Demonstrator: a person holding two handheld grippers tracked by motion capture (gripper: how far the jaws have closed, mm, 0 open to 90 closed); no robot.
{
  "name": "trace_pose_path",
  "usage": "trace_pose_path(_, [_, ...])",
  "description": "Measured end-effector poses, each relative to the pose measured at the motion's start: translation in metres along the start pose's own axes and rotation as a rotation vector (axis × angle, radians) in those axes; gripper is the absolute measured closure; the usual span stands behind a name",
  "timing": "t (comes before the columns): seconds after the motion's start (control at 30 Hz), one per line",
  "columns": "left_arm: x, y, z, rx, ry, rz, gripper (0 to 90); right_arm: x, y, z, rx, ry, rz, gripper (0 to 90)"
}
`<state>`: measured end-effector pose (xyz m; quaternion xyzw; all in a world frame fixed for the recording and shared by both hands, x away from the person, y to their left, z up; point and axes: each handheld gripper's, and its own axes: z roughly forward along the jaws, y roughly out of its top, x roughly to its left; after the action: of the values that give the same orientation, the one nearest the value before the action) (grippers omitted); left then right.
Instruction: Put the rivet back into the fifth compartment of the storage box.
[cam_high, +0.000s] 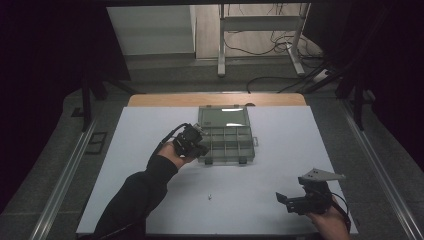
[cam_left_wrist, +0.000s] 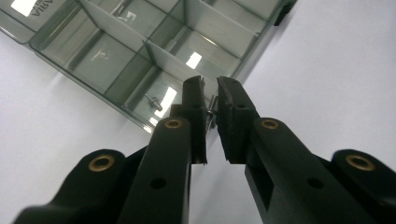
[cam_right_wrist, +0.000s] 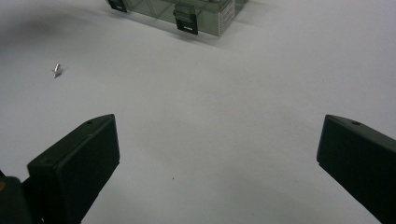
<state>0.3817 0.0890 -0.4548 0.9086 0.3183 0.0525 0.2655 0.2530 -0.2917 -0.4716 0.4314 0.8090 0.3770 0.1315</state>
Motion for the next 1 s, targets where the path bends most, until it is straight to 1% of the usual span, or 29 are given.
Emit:
trace_pose_path(0.23, [0.005, 0.004, 0.005, 0.0, 0.014, -0.006, 82.2, 0.0, 0.0, 0.0, 0.003, 0.001, 0.003, 0.0])
trace_pose_path(0.37, [0.009, 0.006, 0.008, -0.003, 0.016, -0.018, 82.1, 0.0, 0.0, 0.0, 0.001, 0.002, 0.004, 0.0])
trace_pose_path(0.57, [0.013, 0.006, 0.014, 0.002, 0.03, -0.018, 82.0, -0.001, 0.0, 0.0, 0.004, 0.003, 0.005, 0.0])
trace_pose_path(1.0, [0.021, 0.006, 0.027, 0.003, 0.044, -0.042, 81.8, -0.001, 0.0, 0.0, 0.003, 0.005, 0.007, 0.0])
